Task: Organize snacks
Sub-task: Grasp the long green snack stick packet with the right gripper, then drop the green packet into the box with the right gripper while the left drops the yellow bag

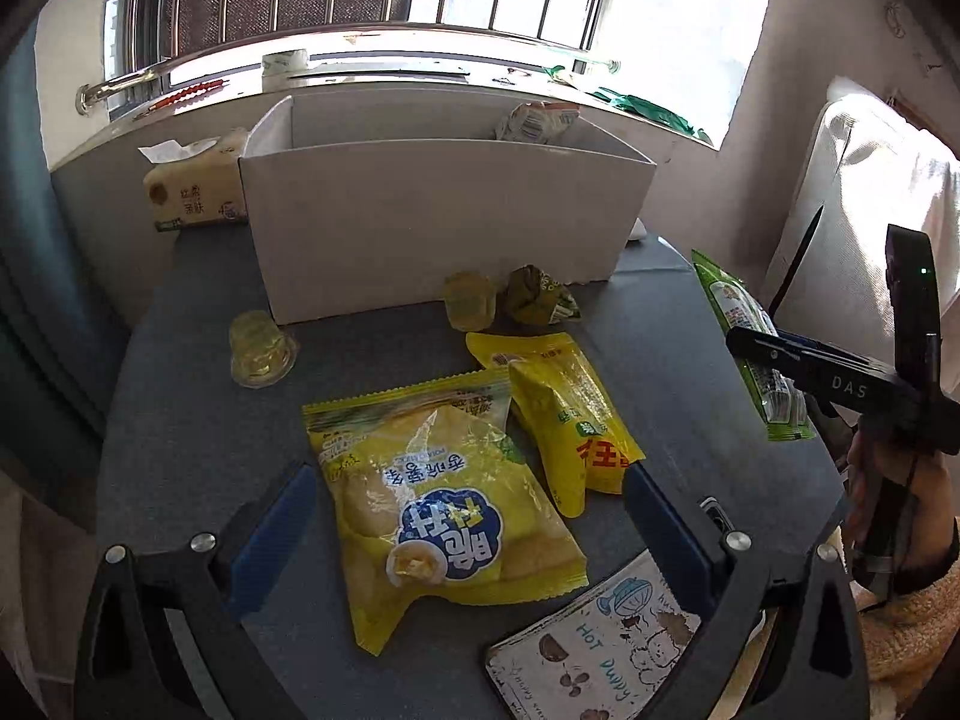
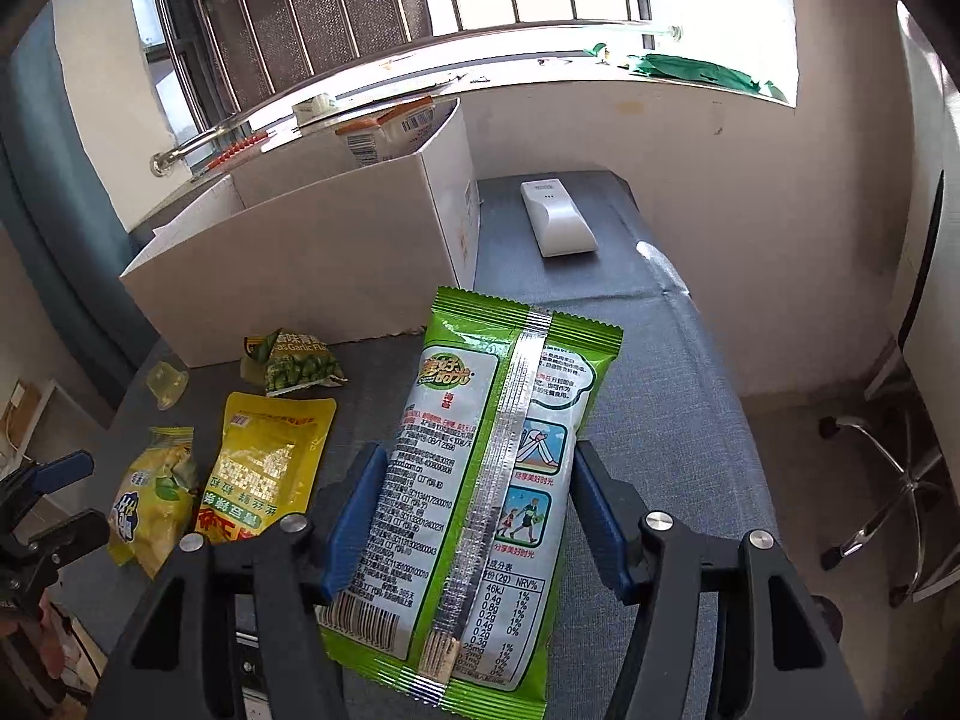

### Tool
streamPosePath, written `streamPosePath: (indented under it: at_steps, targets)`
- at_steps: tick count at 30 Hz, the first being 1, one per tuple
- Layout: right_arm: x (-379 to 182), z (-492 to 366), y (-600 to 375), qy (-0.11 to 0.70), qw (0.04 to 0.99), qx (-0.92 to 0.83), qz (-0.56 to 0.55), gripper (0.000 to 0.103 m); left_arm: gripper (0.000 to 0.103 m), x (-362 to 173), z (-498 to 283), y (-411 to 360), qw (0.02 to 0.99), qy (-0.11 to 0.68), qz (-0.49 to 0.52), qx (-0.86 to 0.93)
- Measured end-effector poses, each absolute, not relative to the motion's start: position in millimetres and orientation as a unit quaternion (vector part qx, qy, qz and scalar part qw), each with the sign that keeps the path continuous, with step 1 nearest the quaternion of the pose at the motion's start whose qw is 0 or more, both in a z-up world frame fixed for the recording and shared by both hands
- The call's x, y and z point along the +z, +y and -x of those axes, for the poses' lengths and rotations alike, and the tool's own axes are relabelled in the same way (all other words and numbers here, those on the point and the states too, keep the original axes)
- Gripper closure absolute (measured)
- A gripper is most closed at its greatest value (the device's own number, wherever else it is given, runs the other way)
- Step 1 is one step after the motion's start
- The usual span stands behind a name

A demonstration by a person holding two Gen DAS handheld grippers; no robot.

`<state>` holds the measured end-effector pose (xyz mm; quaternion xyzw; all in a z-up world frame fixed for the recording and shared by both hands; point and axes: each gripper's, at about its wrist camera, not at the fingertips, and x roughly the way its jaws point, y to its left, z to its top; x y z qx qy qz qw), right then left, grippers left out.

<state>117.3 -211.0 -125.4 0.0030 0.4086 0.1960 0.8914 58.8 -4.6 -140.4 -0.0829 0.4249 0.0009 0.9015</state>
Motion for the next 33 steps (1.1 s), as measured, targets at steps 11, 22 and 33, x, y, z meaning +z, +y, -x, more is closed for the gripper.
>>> streamPosePath:
  at_steps: [11,22,33]
  targets:
    - [-104.3,-93.9,-220.5,0.378,0.896,0.231,-0.029,0.036,0.015,-186.7,-82.8,6.0,0.865,0.489,0.111,0.007]
    - [-106.6,-89.6,-205.6,0.377,0.887,0.266,-0.034,0.036,0.051,-153.6,-49.2,26.8,0.901,0.411,0.134,-0.037]
    - [-45.5,-128.7,-161.8,0.326,0.882,0.338,-0.032,0.035,0.053,-48.4,-79.0,43.2,0.947,0.294,0.116,-0.056]
